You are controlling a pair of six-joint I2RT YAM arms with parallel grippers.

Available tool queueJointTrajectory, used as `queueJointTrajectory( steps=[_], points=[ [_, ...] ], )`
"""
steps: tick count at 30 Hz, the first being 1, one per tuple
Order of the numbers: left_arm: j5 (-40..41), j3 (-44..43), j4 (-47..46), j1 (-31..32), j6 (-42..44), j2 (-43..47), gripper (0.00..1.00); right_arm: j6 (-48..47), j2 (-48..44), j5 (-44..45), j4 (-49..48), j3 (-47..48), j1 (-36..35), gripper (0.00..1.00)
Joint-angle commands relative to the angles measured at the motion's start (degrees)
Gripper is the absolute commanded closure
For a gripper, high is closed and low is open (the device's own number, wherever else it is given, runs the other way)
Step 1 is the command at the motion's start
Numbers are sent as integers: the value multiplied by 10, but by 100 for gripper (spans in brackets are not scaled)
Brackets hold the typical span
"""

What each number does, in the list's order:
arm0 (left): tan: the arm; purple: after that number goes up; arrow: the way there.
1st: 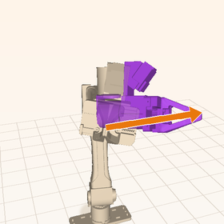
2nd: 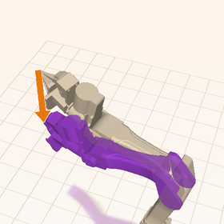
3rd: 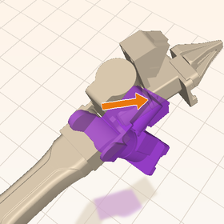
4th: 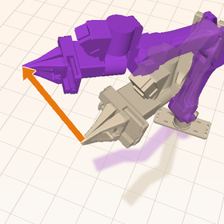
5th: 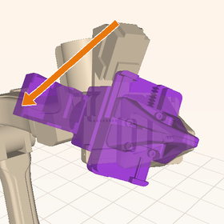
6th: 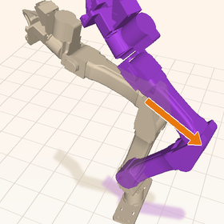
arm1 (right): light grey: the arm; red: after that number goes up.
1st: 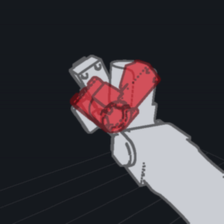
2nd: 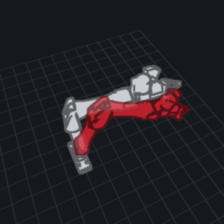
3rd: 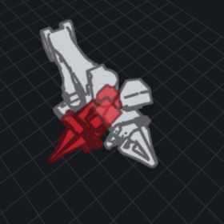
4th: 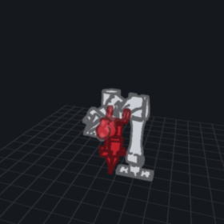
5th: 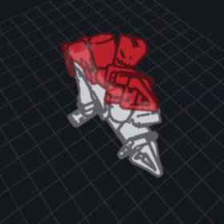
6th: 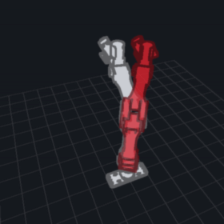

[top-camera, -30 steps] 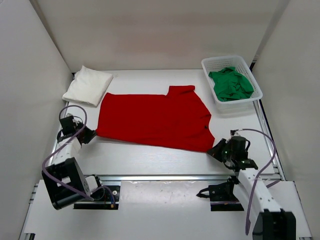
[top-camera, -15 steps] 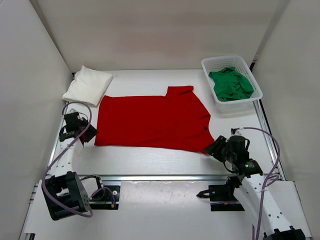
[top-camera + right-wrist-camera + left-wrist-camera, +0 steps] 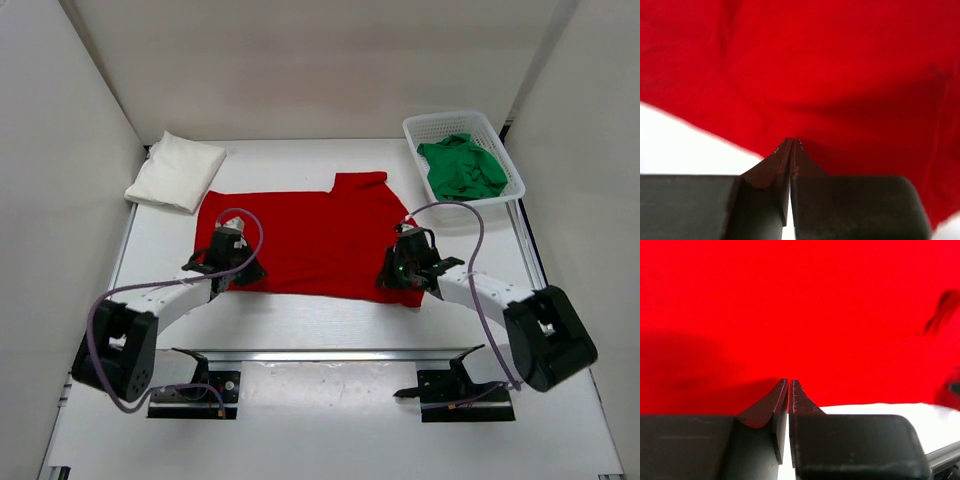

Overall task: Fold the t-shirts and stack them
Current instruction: Fold the flattened tshirt in 1/3 of the way

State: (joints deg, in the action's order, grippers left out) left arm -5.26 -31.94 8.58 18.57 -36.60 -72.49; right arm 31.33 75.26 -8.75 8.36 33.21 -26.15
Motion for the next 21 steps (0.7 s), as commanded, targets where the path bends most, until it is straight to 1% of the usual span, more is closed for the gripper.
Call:
queueJointTrajectory(
  steps=[1, 3, 5, 6, 7, 8, 9, 11, 12, 14, 15, 16, 18, 19, 21],
  points=[
    [-16, 17, -65, 17, -35, -30, 85, -22, 48, 34, -74, 16, -14, 100],
    [-33, 39, -79, 4, -34, -33, 85, -14, 52, 38, -72, -3, -24, 100],
    [-50, 78, -72, -24, -27, -17, 83, 11, 31, 44, -80, -62, -30, 100],
    [-64, 82, -69, -48, -23, -10, 83, 16, 18, 33, -79, -88, -32, 99],
    [-63, 101, -64, -53, -14, 8, 83, 33, 12, 27, -78, -103, -36, 100],
    [-70, 124, -60, -71, -10, 25, 82, 38, -4, 23, -78, -131, -39, 100],
    [-71, 127, -53, -81, -6, 36, 82, 47, -26, 18, -68, -144, -43, 100],
    [-81, 158, -41, -97, 3, 75, 79, 42, -62, 7, -45, -149, -39, 100],
    [-91, 161, -32, -93, 2, 82, 78, 39, -72, 0, -23, -142, -33, 100],
    [-98, 170, -22, -82, -2, 121, 75, 23, -124, -8, 4, -114, -9, 93],
    [-93, 162, -12, -65, -1, 129, 71, 22, -136, -26, 18, -87, 1, 85],
    [-82, 153, -4, -54, -2, 144, 69, 8, -140, -38, 17, -75, 27, 79],
    [-81, 110, 2, -38, -1, 151, 68, -15, -123, -62, 20, -7, 60, 73],
    [-77, 97, -3, -35, 8, 148, 67, -23, -108, -58, 11, 10, 76, 70],
    [-79, 48, -6, -17, 25, 119, 67, -52, -35, -56, -11, 83, 107, 72]
  ],
)
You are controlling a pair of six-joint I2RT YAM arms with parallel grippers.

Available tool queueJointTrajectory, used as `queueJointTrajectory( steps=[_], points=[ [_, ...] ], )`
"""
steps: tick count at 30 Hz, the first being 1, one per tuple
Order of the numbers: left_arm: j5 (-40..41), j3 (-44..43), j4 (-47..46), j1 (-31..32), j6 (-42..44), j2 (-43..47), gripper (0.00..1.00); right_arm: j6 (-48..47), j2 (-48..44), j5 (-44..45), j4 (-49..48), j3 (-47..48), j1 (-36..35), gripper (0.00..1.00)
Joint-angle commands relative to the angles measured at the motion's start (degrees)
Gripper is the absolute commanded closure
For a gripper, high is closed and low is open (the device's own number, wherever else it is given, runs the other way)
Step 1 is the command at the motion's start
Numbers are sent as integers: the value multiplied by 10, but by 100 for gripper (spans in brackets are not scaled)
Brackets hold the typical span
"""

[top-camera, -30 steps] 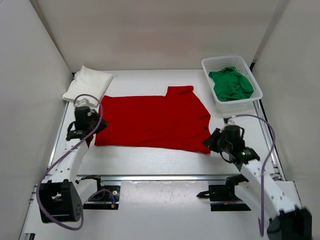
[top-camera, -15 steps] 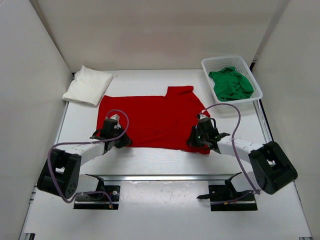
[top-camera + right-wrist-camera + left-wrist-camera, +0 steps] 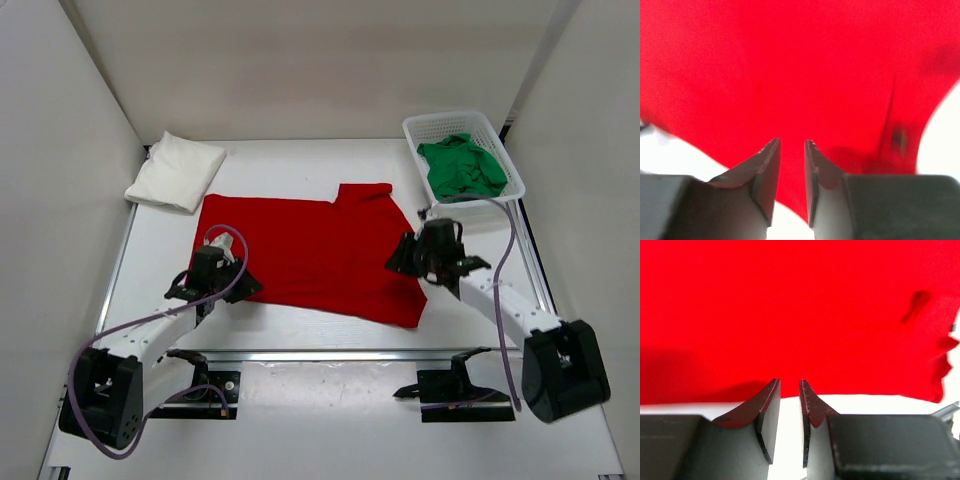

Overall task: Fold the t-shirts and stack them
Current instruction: Fold the flattened tshirt in 1/3 of the way, then grap the side of the flattened tshirt furthest away from the robot with both arms

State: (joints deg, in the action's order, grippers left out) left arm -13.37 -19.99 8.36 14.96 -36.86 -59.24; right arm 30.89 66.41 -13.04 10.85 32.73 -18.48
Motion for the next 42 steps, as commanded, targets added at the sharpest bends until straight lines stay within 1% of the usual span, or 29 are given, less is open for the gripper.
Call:
queueJointTrajectory(
  steps=[1, 3, 4, 5, 6, 7, 8, 10, 11, 12, 14, 17, 20, 25, 27, 29, 33, 34, 36, 39, 41, 42],
  points=[
    [-3, -86, -2, 23, 41, -27, 67, -51, 77, -4, -52, 105, 40, 77],
    [-24, -128, -4, 27, 52, -77, 69, -61, 169, 3, -77, 181, 68, 83],
    [-44, -138, -4, 31, 62, -89, 69, -64, 216, 12, -86, 223, 73, 84],
    [-53, -139, -12, 29, 58, -107, 70, -64, 238, 15, -86, 249, 81, 86],
    [-72, -140, -22, 32, 51, -118, 70, -65, 280, 22, -90, 294, 86, 85],
    [-75, -141, -33, 40, 45, -126, 69, -61, 321, 37, -105, 327, 88, 80],
    [-74, -140, -39, 43, 43, -130, 70, -64, 336, 44, -121, 346, 94, 73],
    [-62, -135, -43, 58, 43, -133, 69, -67, 417, 62, -109, 443, 99, 69],
    [-67, -132, -49, 64, 40, -134, 69, -69, 461, 66, -81, 497, 100, 66],
    [-66, -131, -48, 64, 39, -131, 69, -69, 484, 71, -62, 524, 106, 66],
    [-70, -125, -49, 64, 37, -132, 69, -76, 564, 82, 0, 634, 107, 66],
    [-71, -124, -58, 68, 33, -133, 69, -79, 626, 97, 47, 713, 108, 66],
    [-79, -122, -60, 61, 34, -138, 68, -76, 669, 107, 82, 762, 108, 66],
    [-82, -128, -63, 60, 31, -145, 69, -74, 713, 122, 130, 833, 106, 67],
    [-84, -130, -65, 56, 28, -148, 68, -73, 739, 130, 173, 880, 103, 67],
    [-81, -129, -69, 55, 28, -147, 69, -73, 753, 158, 205, 904, 99, 67],
    [-86, -133, -67, 46, 26, -148, 69, -74, 753, 190, 212, 908, 94, 67],
    [-81, -136, -67, 52, 28, -146, 69, -74, 752, 202, 213, 911, 93, 66],
    [-77, -136, -67, 50, 28, -147, 69, -76, 760, 211, 228, 921, 91, 67],
    [-86, -132, -75, 49, 19, -147, 69, -72, 768, 185, 243, 938, 93, 68],
    [-86, -134, -74, 47, 22, -149, 69, -61, 774, 159, 249, 948, 91, 71],
    [-85, -133, -76, 46, 22, -148, 69, -61, 776, 156, 248, 949, 93, 74]
  ],
)
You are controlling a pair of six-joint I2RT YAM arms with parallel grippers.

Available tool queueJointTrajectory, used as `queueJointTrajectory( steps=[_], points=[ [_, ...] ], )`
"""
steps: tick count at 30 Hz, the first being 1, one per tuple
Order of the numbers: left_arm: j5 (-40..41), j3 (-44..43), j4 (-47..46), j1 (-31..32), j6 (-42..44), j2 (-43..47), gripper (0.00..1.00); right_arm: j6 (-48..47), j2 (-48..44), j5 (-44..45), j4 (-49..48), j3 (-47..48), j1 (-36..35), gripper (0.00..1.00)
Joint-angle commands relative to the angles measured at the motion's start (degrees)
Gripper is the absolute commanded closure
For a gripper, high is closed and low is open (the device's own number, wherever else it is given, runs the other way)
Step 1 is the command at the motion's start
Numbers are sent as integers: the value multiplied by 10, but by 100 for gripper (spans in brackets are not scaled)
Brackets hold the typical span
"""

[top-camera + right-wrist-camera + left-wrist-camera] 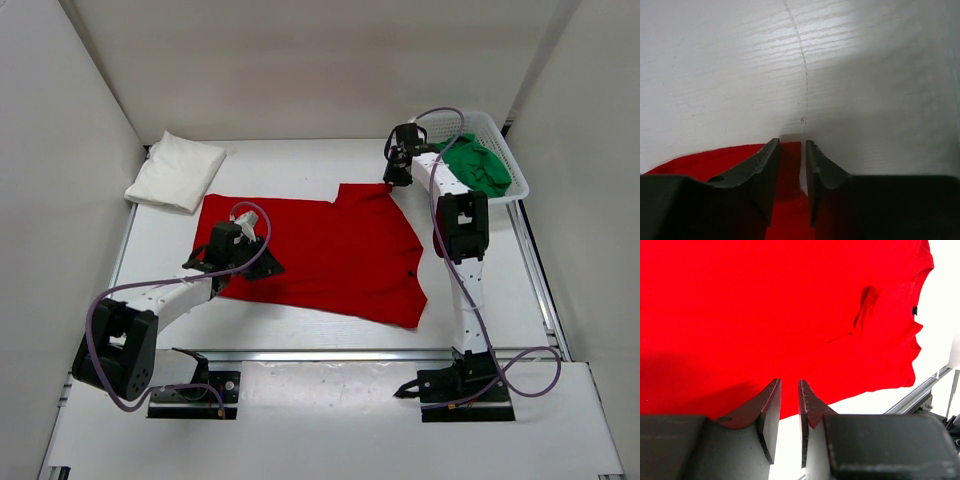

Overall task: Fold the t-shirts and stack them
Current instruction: Grap the side of the flattened tshirt furthest away from the robot with both arms

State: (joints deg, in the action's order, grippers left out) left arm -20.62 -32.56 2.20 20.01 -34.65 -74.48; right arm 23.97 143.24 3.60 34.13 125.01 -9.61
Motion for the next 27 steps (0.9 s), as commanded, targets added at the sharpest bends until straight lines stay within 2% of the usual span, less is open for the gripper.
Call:
queueJointTrajectory(
  steps=[1, 4, 6, 13, 18, 22, 27],
  points=[
    [-13, -8, -13, -8, -1, 5, 69, 16, 8, -17, 16, 23, 0, 77],
    [-10, -3, -15, -6, -4, 8, 69, 28, 12, -27, 9, 26, 4, 87],
    [-10, -1, -14, -13, -4, 8, 69, 28, 11, -32, 8, 30, 0, 100],
    [3, -34, -2, -39, -8, 6, 70, -16, -10, -17, -25, 66, -17, 100],
    [37, -82, 16, -99, -6, -10, 68, -59, -25, -28, -35, 79, -23, 100],
    [46, -116, -4, -150, -31, -53, 69, -56, -16, -61, -22, 93, -17, 100],
    [130, -215, -3, -190, -25, -150, 70, -63, 1, -100, -1, 114, -13, 99]
  ],
)
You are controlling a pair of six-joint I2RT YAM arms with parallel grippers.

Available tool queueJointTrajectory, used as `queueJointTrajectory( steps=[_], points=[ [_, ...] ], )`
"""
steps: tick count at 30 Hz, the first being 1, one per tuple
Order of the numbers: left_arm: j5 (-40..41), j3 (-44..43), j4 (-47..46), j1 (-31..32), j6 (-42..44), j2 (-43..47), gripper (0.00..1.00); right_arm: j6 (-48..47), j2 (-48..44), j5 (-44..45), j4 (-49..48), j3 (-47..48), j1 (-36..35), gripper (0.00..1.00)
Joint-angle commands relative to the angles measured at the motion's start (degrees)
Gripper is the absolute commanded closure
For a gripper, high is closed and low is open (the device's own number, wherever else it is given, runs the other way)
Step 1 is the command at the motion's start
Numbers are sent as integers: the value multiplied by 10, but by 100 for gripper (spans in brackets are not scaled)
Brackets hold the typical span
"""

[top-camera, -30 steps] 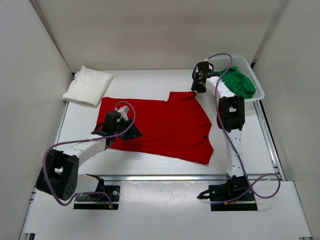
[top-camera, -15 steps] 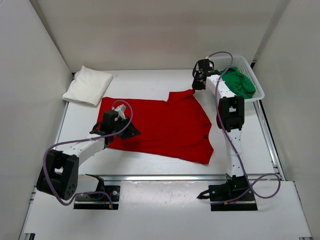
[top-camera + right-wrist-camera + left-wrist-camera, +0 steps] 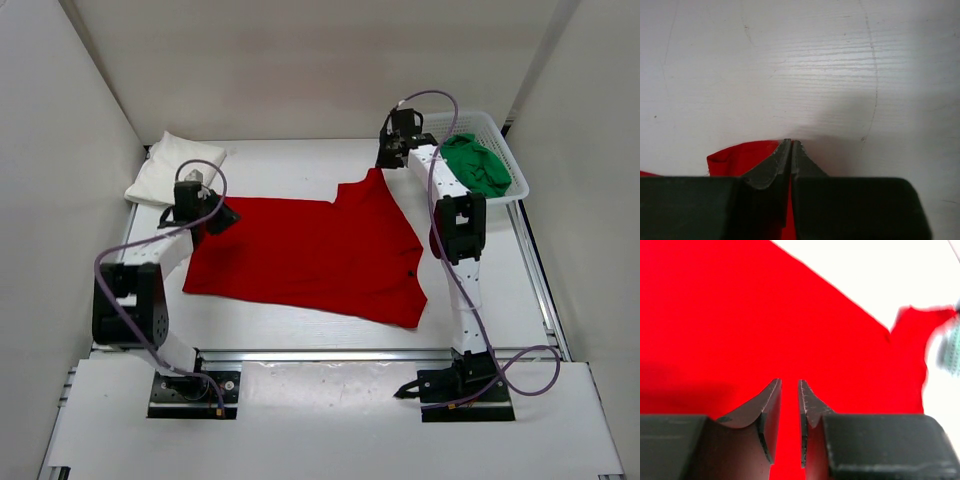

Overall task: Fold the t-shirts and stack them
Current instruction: Grap the side of the flattened tshirt furthest away from the robot with both arms

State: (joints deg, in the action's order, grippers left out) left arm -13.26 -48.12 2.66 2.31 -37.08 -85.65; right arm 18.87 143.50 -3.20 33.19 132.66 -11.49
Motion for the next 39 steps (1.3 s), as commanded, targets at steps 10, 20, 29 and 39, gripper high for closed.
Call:
queueJointTrajectory(
  steps=[10, 20, 29, 39],
  points=[
    [190, -338, 89, -54, 68, -282, 64, -47, -27, -97, 27, 30, -5, 100],
    [212, -496, 188, -71, 97, -402, 55, -49, -43, -123, 19, 0, -9, 100],
    [218, -516, 221, -67, 101, -422, 57, -44, -50, -122, 17, -10, -6, 100],
    [240, -479, 206, -60, 107, -385, 55, -44, -53, -136, 7, -21, -1, 100]
  ],
)
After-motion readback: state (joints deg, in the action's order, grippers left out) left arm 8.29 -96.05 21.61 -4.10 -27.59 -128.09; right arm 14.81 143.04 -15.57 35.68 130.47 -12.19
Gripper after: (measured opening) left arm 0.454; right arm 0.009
